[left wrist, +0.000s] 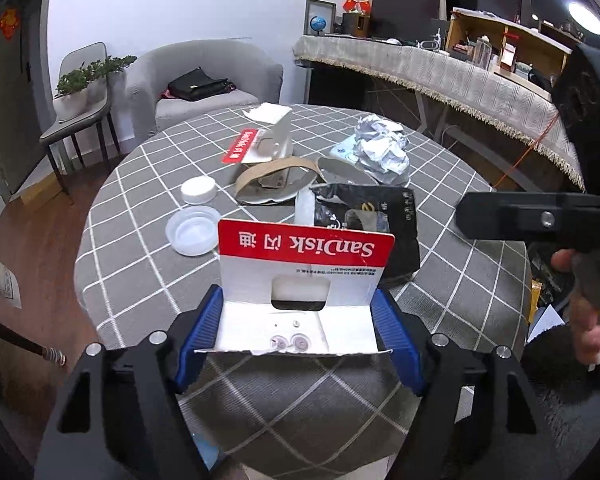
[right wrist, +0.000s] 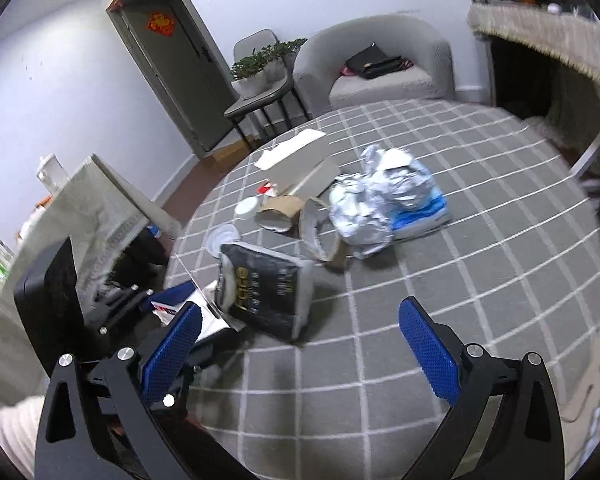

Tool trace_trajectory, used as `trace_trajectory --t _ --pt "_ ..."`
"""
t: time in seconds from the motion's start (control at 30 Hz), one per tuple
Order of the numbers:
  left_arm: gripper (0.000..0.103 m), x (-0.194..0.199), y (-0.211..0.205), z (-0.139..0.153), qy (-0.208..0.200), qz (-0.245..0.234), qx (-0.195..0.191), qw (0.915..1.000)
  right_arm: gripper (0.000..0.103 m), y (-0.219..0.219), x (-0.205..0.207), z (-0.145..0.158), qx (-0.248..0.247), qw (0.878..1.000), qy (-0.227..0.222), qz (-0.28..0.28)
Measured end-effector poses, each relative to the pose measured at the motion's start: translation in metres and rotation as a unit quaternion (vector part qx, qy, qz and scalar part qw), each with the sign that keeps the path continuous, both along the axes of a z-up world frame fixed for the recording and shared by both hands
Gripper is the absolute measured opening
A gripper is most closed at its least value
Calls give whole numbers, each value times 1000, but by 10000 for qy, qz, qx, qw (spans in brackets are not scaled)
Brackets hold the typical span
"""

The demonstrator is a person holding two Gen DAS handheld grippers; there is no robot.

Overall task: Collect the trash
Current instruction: 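Grasp the black printed box with the right tool while the left tool lifts the SanDisk package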

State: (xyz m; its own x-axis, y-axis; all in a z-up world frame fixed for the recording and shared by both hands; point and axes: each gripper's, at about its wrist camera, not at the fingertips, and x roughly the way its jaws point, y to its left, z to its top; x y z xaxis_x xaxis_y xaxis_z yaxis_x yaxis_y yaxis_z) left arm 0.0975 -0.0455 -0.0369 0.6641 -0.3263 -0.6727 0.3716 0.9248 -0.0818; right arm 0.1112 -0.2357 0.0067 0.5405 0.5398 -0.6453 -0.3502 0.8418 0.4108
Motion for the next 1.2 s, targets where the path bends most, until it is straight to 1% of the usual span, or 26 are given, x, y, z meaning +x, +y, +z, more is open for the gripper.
trace_trajectory --t 0.03,0.07,0.13,0.2,0.23,0.3,0.37,0.4,0.43,0.47,0.53,0.67,0.73,0.9,0.97,1.2 --pt "78 -1 1 1 -11 7 -2 10000 98 3 4 -2 124 9999 73 77" --pt "78 -2 2 1 -14 6 4 10000 90 6 6 -3 200 9996 115 147" --pt "78 -3 3 -1 10 1 20 10000 79 11 12 -7 345 9988 192 296" --pt "78 -4 5 -4 24 0 58 10000 76 14 21 -13 390 9982 357 279" --pt "78 -4 7 -6 50 0 35 10000 73 16 27 -18 535 9968 498 335" --pt "78 -5 7 -6 64 2 3 10000 70 19 32 -21 618 9956 572 416" --pt "78 -7 8 -7 68 4 -16 10000 59 25 36 -25 575 9948 618 572" --pt "78 -6 9 -6 75 9 -24 10000 42 27 36 -25 606 9941 634 640" --pt "78 -7 9 -5 61 23 -8 10000 35 30 36 -25 643 9934 622 718" --pt "78 -7 10 -5 50 32 -5 10000 32 29 35 -24 644 9934 598 736" --pt "77 -9 14 -2 26 82 -12 10000 23 30 32 -20 676 9930 506 829" --pt "77 -13 29 3 -1 244 -25 9997 19 37 26 -8 628 9936 300 894" --pt "77 -17 38 4 -12 344 -35 9994 18 40 25 -4 676 9926 280 967" --pt "77 -30 64 10 -49 670 -37 9977 17 51 20 8 572 9939 100 933" --pt "77 -36 76 13 -63 798 -77 9968 15 56 18 13 570 9938 42 952" --pt "77 -56 113 22 -65 1208 -279 9923 14 79 13 25 571 9923 -66 1101"
